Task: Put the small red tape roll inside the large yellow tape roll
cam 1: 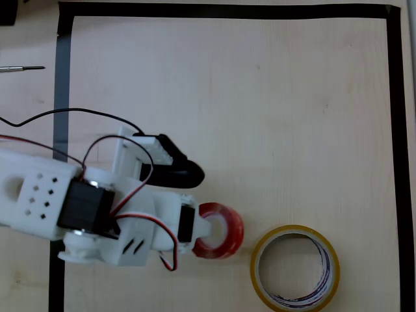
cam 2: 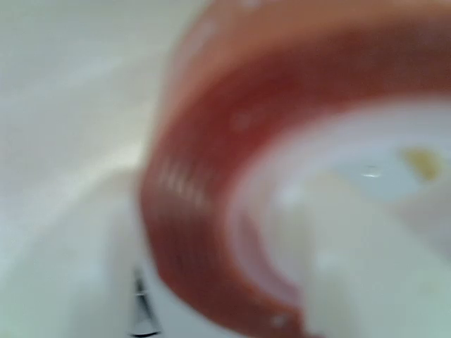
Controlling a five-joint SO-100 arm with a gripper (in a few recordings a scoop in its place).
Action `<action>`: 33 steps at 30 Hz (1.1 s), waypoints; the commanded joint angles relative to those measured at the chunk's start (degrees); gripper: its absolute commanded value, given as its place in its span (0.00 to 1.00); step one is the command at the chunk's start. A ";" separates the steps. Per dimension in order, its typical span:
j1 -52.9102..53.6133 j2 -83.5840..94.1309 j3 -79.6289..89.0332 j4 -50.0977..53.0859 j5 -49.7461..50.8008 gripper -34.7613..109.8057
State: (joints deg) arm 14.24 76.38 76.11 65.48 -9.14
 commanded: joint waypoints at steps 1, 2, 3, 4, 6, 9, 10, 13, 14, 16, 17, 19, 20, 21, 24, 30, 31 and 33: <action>0.44 2.90 -7.29 -1.23 -1.05 0.24; 0.62 2.46 -7.65 -1.67 -1.05 0.24; 0.88 1.76 -8.44 -1.93 -1.05 0.24; 1.23 0.70 -9.49 -2.29 -1.05 0.24; 2.02 -1.85 -12.57 -2.37 -1.05 0.24; 3.16 -5.71 -16.44 -4.75 -0.97 0.24; 3.43 -7.38 -18.37 -5.01 -0.97 0.24; 3.69 -12.30 -25.05 -4.75 -0.97 0.24; 3.69 -13.45 -26.98 -4.66 -0.97 0.24; 3.60 -15.73 -31.03 -4.39 -0.97 0.24; 3.52 -17.14 -33.49 -4.04 -0.97 0.24; 3.34 -21.45 -41.48 -1.05 -0.97 0.24; 3.25 -23.91 -46.32 0.70 -0.97 0.24; 3.16 -26.81 -51.59 2.20 -0.97 0.24; 3.08 -39.29 -74.79 8.70 -0.97 0.24; 3.34 -46.67 -84.11 10.11 -0.97 0.24; 3.87 -46.93 -84.11 9.49 -0.97 0.24; 4.57 -47.11 -84.11 9.05 -0.97 0.24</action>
State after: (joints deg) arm 16.70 25.40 1.05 75.50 -9.14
